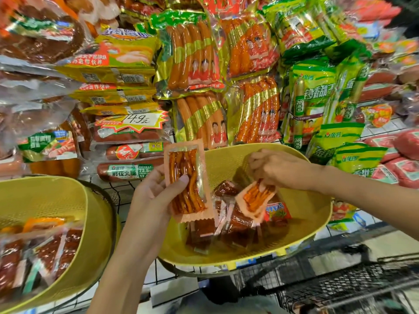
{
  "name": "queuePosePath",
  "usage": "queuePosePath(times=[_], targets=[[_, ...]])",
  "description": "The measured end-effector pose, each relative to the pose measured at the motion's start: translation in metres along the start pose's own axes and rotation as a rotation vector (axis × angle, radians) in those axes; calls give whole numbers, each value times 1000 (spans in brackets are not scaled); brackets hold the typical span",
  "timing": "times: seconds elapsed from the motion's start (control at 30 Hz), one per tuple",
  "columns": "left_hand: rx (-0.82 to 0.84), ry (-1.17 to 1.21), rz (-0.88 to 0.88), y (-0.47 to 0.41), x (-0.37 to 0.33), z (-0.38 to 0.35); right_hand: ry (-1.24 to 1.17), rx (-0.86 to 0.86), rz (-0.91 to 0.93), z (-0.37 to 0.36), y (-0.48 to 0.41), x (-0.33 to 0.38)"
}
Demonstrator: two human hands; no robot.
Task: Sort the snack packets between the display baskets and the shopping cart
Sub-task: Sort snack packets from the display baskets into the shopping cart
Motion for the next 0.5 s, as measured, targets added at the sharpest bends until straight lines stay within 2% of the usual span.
queuePosePath(times=[0.07, 0.17, 0.23, 0.33, 0.4, 0.47, 0.5], targets=[[6, 15, 5, 0, 0, 0, -259, -45, -82, 6, 2, 1], [0, 27, 17, 0, -1, 0, -561, -246, -93, 19, 11, 8], [-20, -13, -1, 0, 0, 1, -810, -310, -192, 31, 18, 10], [-79, -117, -59, 0, 0, 0, -1425, -309, -395, 48, 28, 13], [-103, -131, -83, 0, 1, -5, -1802, -250, -447, 58, 32, 20], [-75, -115, -86, -1, 1, -13, -2010, -128, -415, 66, 31, 34], [-49, -98, -77, -1, 1, -19, -2030, -92, -407, 69, 27, 44]])
Point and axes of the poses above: each hand's wrist, its own y-axis away from the middle knuckle, its own z-axis out of the back of the hand, x = y × z, the point moved 2 cm from there along -y, towards the middle knuckle, and after that the axes turned 13 degrees about -z, right-handed, at the moved point
